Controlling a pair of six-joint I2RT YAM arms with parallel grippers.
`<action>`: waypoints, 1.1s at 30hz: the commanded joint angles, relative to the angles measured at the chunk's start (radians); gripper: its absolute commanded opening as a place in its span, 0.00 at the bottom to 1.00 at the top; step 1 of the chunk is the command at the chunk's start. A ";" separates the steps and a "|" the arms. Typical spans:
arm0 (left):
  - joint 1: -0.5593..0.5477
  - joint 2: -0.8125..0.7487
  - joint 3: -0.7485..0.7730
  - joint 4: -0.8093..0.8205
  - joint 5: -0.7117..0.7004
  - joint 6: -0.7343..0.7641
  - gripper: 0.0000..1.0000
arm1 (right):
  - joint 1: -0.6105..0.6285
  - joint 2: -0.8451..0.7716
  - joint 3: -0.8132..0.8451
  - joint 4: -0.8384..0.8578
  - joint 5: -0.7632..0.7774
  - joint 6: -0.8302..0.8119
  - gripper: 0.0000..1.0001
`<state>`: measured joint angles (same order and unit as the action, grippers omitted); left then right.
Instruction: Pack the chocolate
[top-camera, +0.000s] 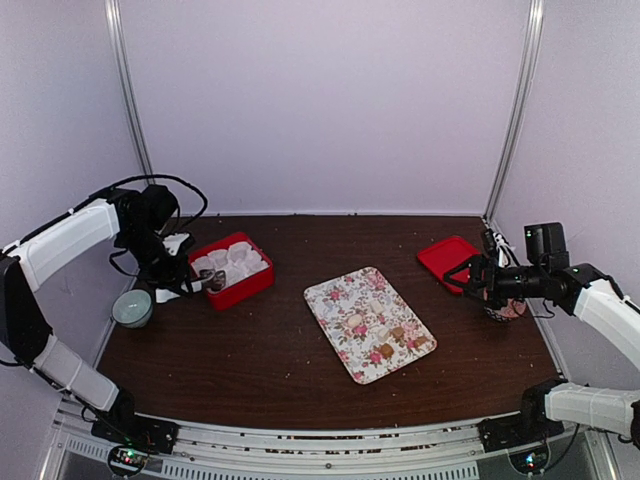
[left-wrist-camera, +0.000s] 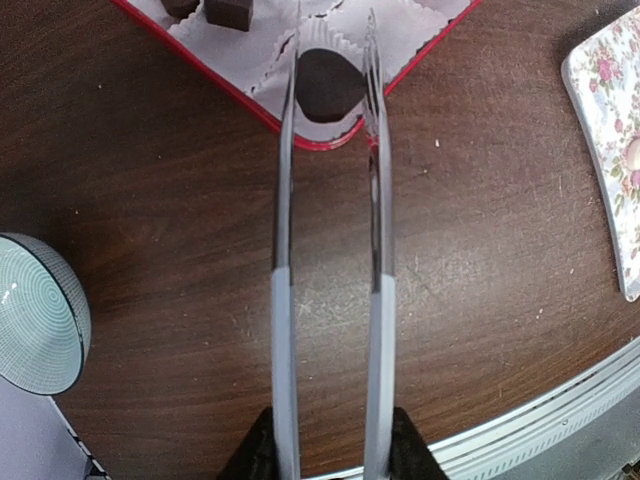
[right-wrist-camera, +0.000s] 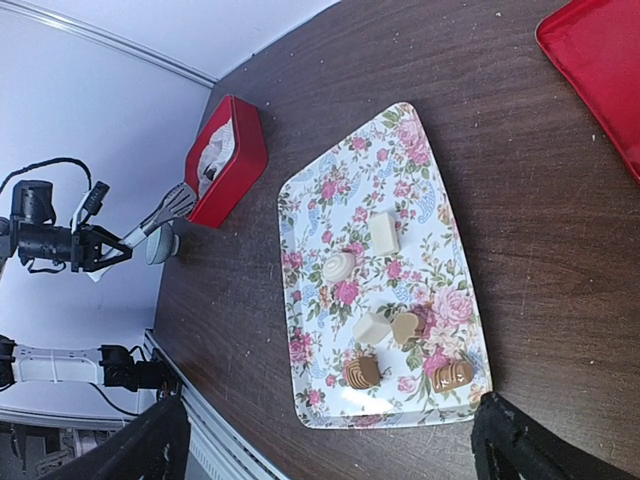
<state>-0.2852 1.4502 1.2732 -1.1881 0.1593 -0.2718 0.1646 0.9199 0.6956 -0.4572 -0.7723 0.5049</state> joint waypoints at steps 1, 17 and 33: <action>0.006 0.018 0.048 -0.003 -0.022 0.008 0.29 | -0.007 -0.003 0.015 0.030 -0.015 0.012 1.00; 0.006 0.007 0.065 -0.009 -0.023 0.019 0.40 | -0.007 -0.010 0.013 0.031 -0.013 0.023 1.00; -0.228 -0.058 0.150 0.187 0.098 0.097 0.40 | -0.007 -0.065 0.019 -0.015 -0.007 0.012 1.00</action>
<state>-0.4297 1.4155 1.3968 -1.1194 0.2081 -0.2203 0.1646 0.8860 0.6956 -0.4564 -0.7780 0.5262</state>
